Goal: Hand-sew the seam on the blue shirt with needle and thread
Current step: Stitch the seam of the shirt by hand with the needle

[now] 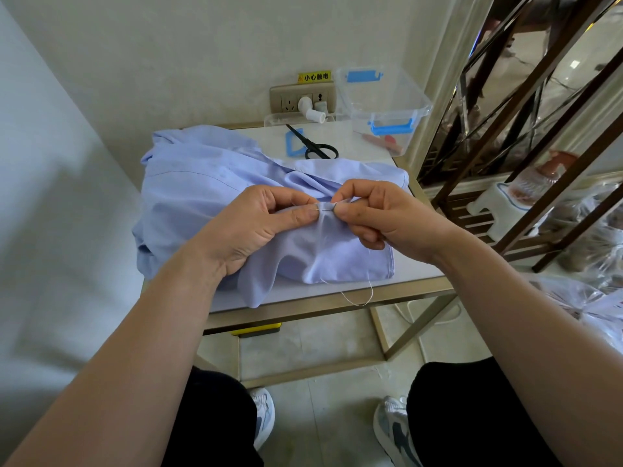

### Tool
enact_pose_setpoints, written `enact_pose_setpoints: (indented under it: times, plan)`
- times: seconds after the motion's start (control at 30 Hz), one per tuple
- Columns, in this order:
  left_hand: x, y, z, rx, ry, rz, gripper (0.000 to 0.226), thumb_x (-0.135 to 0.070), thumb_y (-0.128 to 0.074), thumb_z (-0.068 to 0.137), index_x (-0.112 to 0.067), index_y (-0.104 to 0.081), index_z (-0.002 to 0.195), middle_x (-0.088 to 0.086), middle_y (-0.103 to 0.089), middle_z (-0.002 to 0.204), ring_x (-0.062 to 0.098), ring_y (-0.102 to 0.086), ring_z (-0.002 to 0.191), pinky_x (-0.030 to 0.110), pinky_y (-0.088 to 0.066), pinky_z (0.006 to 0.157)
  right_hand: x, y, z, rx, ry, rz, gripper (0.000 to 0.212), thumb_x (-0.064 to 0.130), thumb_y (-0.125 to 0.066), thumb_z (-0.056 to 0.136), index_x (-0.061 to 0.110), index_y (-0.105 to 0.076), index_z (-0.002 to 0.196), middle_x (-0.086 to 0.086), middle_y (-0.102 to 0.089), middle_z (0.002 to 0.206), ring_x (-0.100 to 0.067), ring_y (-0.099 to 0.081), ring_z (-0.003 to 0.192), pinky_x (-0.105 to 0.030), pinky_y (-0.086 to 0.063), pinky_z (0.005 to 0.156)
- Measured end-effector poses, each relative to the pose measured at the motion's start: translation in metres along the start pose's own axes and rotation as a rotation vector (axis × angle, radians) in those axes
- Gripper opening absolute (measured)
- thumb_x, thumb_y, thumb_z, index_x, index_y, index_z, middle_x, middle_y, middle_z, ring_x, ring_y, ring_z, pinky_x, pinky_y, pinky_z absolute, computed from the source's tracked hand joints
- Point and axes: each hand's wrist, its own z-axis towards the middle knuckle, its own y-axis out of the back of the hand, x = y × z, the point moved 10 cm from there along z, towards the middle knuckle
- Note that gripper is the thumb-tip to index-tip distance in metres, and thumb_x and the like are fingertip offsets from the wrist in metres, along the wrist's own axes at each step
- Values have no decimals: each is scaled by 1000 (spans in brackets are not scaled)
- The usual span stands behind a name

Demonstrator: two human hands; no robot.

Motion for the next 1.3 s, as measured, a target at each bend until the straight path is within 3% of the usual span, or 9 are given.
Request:
enact_pose_setpoints:
  times: [0.17,0.33,0.53,0.63,0.77,0.87,1.07,1.17,1.3]
  plan:
    - [-1,0,0,-3,-2,-33,11,-26,-68,74,-25,-77,69,-8,-69,72,2,-60,70,12,-49,67,5,4,4,-25,18,35,25,-2,-37,101,13,-57,102,-1,-46,59,-8,-35,51,-20,-31,49]
    - [1,0,2,-35,5,0,9,-15,-66,86,-15,-73,79,-6,-67,73,2,-56,69,11,-47,67,5,-13,3,99,51,6,18,4,-35,104,10,-47,116,2,-46,61,-10,-31,53,-22,-33,52]
    - [6,-2,1,-31,33,5,11,-14,-65,89,-13,-73,81,-2,-67,75,5,-57,71,14,-47,70,5,-16,2,92,53,-48,18,5,-37,105,12,-45,119,3,-48,62,-10,-34,54,-22,-38,53]
    - [4,5,3,-101,23,21,16,-15,-68,87,-20,-75,74,-7,-70,72,3,-60,70,15,-49,70,8,6,7,-125,101,-173,23,4,-51,99,11,-47,121,-6,-57,83,-10,-50,66,-24,-46,62]
    - [4,13,3,-180,25,66,16,-21,-72,86,-24,-76,72,-3,-72,76,6,-62,73,23,-49,77,37,24,-3,-389,334,-481,21,11,-68,90,15,-62,109,0,-60,105,-7,-57,91,-16,-45,82]
    - [3,10,3,-180,19,98,12,-26,-73,85,-25,-78,74,0,-72,78,9,-60,78,28,-45,79,49,9,-9,-355,466,-588,12,13,-75,85,16,-70,95,-8,-57,101,-9,-56,95,-16,-42,85]
    - [3,7,5,-167,6,164,15,-32,-72,84,-19,-77,80,6,-70,78,4,-55,73,22,-42,73,59,-6,-13,-367,658,-749,7,18,-73,86,11,-74,88,-2,-56,98,-17,-55,95,-37,-46,84]
    - [1,10,5,-179,-28,211,14,-28,-70,87,-24,-75,74,-2,-67,70,1,-54,67,14,-40,65,63,-17,-14,-327,707,-708,6,13,-71,87,7,-72,87,-4,-64,94,-17,-58,92,-30,-46,86]
    - [1,10,5,-183,-45,227,13,-24,-70,89,-24,-75,77,-1,-71,72,-3,-58,69,9,-43,64,51,-7,-8,-278,496,-497,3,9,-70,89,12,-68,89,3,-70,86,-4,-64,86,-16,-47,85]
